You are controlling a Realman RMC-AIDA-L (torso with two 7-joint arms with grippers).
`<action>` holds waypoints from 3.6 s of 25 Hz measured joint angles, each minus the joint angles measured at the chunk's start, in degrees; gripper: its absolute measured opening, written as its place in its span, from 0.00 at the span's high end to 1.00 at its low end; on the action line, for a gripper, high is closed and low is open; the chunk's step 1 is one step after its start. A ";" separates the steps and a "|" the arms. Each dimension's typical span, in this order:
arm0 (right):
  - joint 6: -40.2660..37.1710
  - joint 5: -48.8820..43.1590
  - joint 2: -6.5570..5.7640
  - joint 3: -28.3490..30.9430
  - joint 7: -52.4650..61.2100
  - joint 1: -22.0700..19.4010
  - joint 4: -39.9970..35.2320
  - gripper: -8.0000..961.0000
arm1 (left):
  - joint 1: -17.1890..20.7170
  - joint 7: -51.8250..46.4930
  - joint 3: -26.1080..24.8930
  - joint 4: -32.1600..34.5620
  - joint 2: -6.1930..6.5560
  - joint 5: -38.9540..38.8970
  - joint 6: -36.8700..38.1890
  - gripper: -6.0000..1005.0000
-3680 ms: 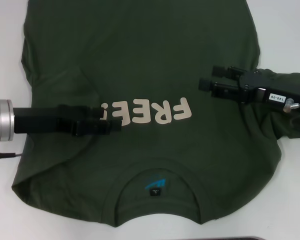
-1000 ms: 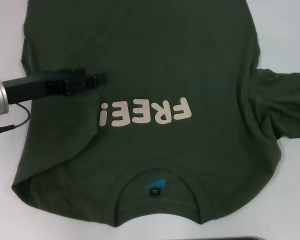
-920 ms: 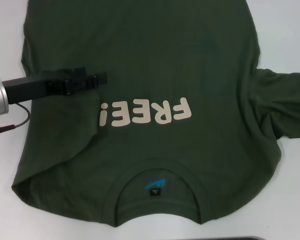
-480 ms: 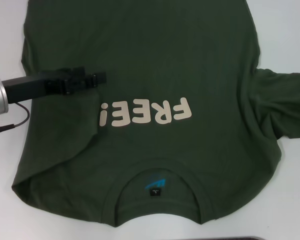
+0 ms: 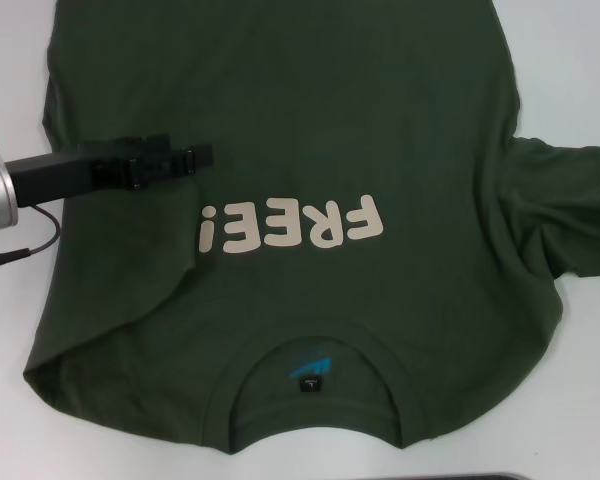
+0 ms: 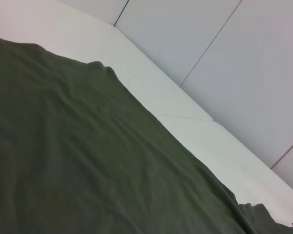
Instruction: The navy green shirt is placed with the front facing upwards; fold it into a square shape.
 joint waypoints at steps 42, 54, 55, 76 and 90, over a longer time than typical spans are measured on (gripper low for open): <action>3.69 0.04 1.63 0.02 -0.65 0.30 0.09 0.98 | -0.01 0.71 -0.35 0.35 0.00 0.00 0.00 0.12; 3.52 1.24 1.69 4.49 -2.28 -0.81 -0.55 0.99 | -0.01 0.70 -0.46 0.49 -0.10 0.01 0.01 0.12; 3.48 1.25 1.59 5.03 -2.29 -0.90 -0.57 0.99 | -0.01 0.71 -0.49 0.51 -0.13 0.00 0.00 0.12; 0.70 1.77 0.93 9.31 -2.31 -1.38 -2.30 0.99 | -0.01 0.63 -0.10 0.53 -0.18 -0.17 0.00 0.12; -5.31 4.25 2.14 8.68 -3.18 3.99 -3.64 0.99 | -0.41 0.70 0.01 1.14 -0.18 -0.18 0.00 0.12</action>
